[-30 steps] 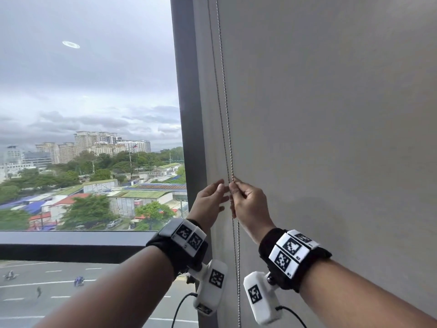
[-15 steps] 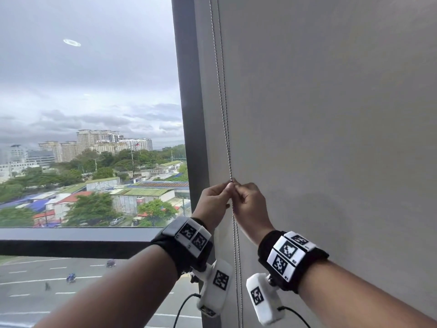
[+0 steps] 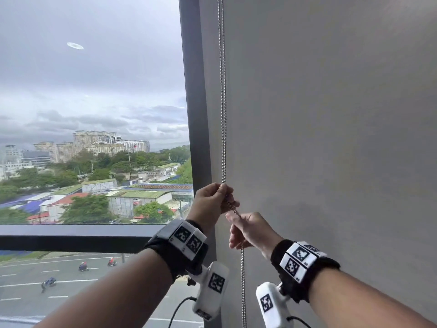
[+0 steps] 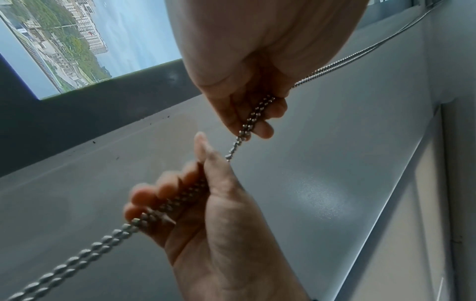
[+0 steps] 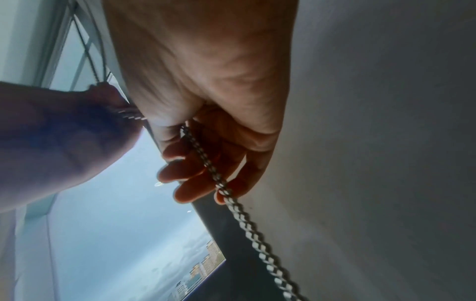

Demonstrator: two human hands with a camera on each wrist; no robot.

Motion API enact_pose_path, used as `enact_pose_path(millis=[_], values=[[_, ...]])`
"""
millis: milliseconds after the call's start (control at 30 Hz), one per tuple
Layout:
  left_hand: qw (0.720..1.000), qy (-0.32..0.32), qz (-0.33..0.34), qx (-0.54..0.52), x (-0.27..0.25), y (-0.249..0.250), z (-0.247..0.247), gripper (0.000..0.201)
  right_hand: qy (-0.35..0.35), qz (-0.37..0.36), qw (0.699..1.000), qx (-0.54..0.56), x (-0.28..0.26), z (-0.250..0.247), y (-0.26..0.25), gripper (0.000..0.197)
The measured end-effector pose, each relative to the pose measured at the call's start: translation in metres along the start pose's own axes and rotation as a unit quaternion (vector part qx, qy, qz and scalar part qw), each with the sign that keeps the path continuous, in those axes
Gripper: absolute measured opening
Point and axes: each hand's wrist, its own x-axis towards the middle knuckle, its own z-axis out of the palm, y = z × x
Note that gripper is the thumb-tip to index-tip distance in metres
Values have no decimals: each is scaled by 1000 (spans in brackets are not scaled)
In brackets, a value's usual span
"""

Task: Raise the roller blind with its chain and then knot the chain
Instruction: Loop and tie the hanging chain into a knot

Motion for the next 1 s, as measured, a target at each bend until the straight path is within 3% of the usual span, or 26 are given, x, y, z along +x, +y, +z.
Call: enact_pose_path(millis=[200,367,500,633,833,1000], values=[[999,-22,-24,-26,-20,22,-15,29,7,63,998,15,-19,-25,-18,17],[998,-60,-32,11,-35,38,-26,30,41,97,990,97,-28,-39,-53,41],[993,-99,-31,58,-43,47,-25,29,5,82,977,199,-29,-37,-97,31],[983,-162,-60,63,-53,54,-12,24,-31,52,972,227,-36,-20,-137,27],[989,-104,-79,68,-53,56,7,31,-89,26,978,186,-53,-11,-168,24],[995,-32,-71,61,-55,58,13,18,-139,29,980,138,-66,-12,-175,23]])
